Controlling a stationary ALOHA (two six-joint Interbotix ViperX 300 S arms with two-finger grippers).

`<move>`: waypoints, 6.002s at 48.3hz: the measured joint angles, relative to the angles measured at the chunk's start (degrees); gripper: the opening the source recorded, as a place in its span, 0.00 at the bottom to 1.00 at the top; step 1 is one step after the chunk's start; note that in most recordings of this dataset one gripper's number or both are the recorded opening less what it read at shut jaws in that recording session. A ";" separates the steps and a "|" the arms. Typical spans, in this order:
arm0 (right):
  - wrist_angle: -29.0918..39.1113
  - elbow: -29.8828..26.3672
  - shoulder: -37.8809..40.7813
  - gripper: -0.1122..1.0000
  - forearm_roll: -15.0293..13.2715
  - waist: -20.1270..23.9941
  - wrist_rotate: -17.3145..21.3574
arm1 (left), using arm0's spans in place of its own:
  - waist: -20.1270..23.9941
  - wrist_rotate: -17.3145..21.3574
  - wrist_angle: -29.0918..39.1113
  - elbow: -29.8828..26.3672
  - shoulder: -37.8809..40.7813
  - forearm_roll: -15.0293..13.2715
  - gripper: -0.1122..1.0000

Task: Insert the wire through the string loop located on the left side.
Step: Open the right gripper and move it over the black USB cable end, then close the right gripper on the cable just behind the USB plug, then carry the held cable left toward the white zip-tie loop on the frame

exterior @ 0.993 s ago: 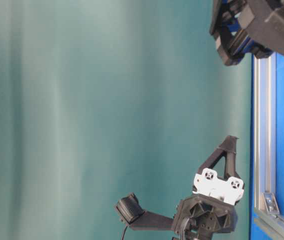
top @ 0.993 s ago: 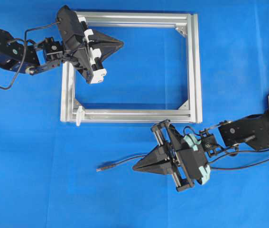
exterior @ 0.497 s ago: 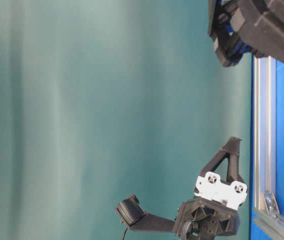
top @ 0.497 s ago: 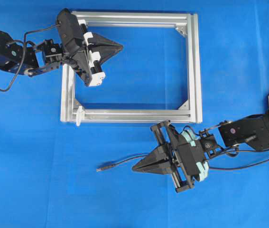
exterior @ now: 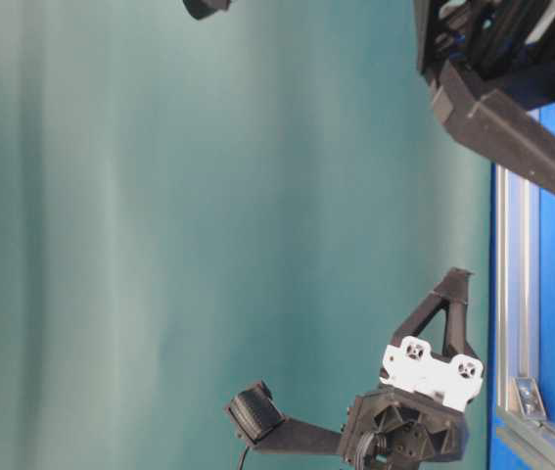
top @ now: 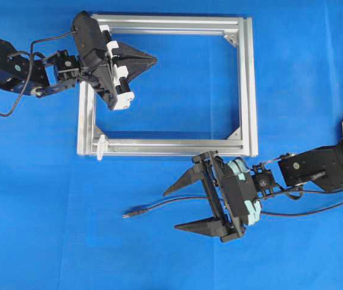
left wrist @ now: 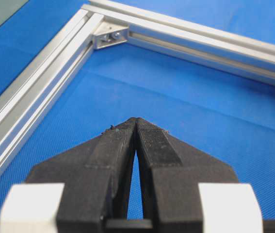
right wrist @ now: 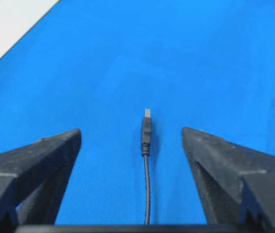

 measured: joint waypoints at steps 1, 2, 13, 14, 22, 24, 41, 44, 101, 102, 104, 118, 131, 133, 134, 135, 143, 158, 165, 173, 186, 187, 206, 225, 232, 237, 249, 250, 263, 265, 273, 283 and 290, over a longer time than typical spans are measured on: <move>0.09 0.00 0.09 0.87 0.00 0.00 0.00 | 0.00 0.00 0.00 0.00 0.00 0.00 0.10; 0.18 0.00 0.00 0.86 0.09 0.00 0.00 | -0.09 0.00 -0.09 0.00 -0.09 0.00 0.10; 0.35 -0.79 0.88 0.87 0.53 -0.09 0.00 | 0.00 0.00 0.00 0.00 0.00 0.00 0.10; 0.35 -1.05 1.41 0.87 0.70 -0.18 0.00 | 0.00 0.00 -0.09 0.00 0.00 0.00 0.10; 0.35 -3.87 6.77 0.87 2.02 -0.53 0.09 | 0.00 0.00 0.00 -0.09 0.00 0.00 0.10; 0.53 -4.75 8.17 0.88 2.20 -0.62 0.18 | 0.00 -0.09 -0.09 -0.09 0.00 0.00 0.10; 4.39 -9.23 14.68 0.88 4.39 -0.62 0.18 | -0.09 0.00 -0.09 0.09 -0.09 0.00 0.10; 4.57 -9.32 14.77 0.88 4.92 -0.53 0.35 | 0.00 0.00 0.00 0.18 0.00 0.00 0.10; 6.15 -9.32 12.92 0.11 5.19 -1.41 -0.09 | 0.00 0.00 0.00 0.35 0.00 0.00 0.10; 6.59 -9.32 12.39 0.11 5.19 -1.41 -0.18 | 0.00 -0.09 0.00 0.35 0.00 0.00 0.10; 7.38 -9.32 11.07 0.11 5.10 -1.41 -0.26 | -0.09 0.00 -0.09 0.44 0.00 0.00 0.10; 13.97 -9.23 4.48 0.11 5.10 -1.93 -0.44 | 0.00 0.00 -0.09 0.44 0.00 0.00 0.10; 14.77 -9.23 4.04 0.11 5.10 -1.93 -0.44 | 0.00 0.00 -0.09 0.35 0.00 0.00 0.10; 14.77 -9.23 4.04 0.11 5.10 -1.93 -0.44 | -0.09 0.00 0.00 0.44 0.00 0.00 0.10; 14.77 -9.23 4.04 0.11 5.10 -1.93 -0.44 | 0.00 0.00 -0.09 0.35 0.00 0.00 0.10; 14.77 -9.23 4.04 0.11 5.10 -1.93 -0.44 | -0.09 0.00 0.00 0.44 0.00 0.00 0.10; 14.77 -9.23 4.04 0.11 5.01 -1.93 -0.44 | 0.00 0.00 0.00 0.44 0.00 0.00 0.10; 14.77 -9.23 4.04 0.11 5.01 -1.93 -0.53 | -0.09 0.00 0.00 0.44 0.00 0.00 0.10; 14.68 -9.23 4.04 0.11 5.01 -1.93 -0.62 | -0.09 0.00 0.00 0.44 0.00 0.00 0.10; 14.77 -9.23 4.04 0.11 5.01 -1.93 -0.62 | -0.09 -0.09 -0.09 0.44 0.00 0.00 0.10; 14.77 -9.23 4.04 0.11 5.01 -1.93 -0.53 | 0.00 -0.09 0.00 0.44 0.00 0.00 0.10; 14.77 -9.23 4.04 0.11 5.01 -1.93 -0.53 | 0.00 0.00 0.00 0.44 0.00 0.00 0.10; 14.68 -8.88 4.04 0.11 5.01 -2.55 -0.62 | -0.09 0.00 -0.09 0.35 -0.09 0.00 0.10; 13.45 -6.15 2.55 0.11 4.83 -9.67 -0.79 | -0.09 -0.09 0.00 0.44 0.00 0.00 0.10; 13.18 -5.98 2.46 0.11 4.22 -12.04 -1.23 | -0.09 -0.09 0.00 0.44 0.00 0.00 0.10; 13.10 -6.06 2.46 0.11 3.96 -13.18 -1.76 | -0.09 0.00 -0.09 0.35 0.00 0.00 0.10; 12.92 -5.98 2.46 0.11 3.87 -14.24 -2.55 | -0.09 -0.09 0.00 0.35 0.00 0.00 0.10; 12.92 -5.98 2.46 0.11 3.96 -14.24 -2.55 | -0.09 0.00 0.00 0.35 0.00 0.00 0.10; 12.83 -5.98 2.46 0.11 3.87 -14.24 -2.55 | 0.18 -0.09 -0.09 0.44 0.00 0.00 0.10; 12.83 -6.06 2.46 0.11 3.87 -14.15 -2.46 | 0.18 0.00 0.00 0.44 0.00 0.00 0.10; 12.83 -5.98 2.46 0.11 3.87 -14.15 -2.55 | 0.18 -0.09 0.00 0.35 0.00 0.00 0.10; 12.83 -6.24 2.46 0.11 3.87 -14.24 -2.55 | 0.18 0.00 0.00 0.44 0.00 0.09 0.10; 13.01 -7.82 2.64 0.11 3.87 -14.15 -2.55 | 0.18 -0.09 0.00 0.44 -0.09 0.00 0.10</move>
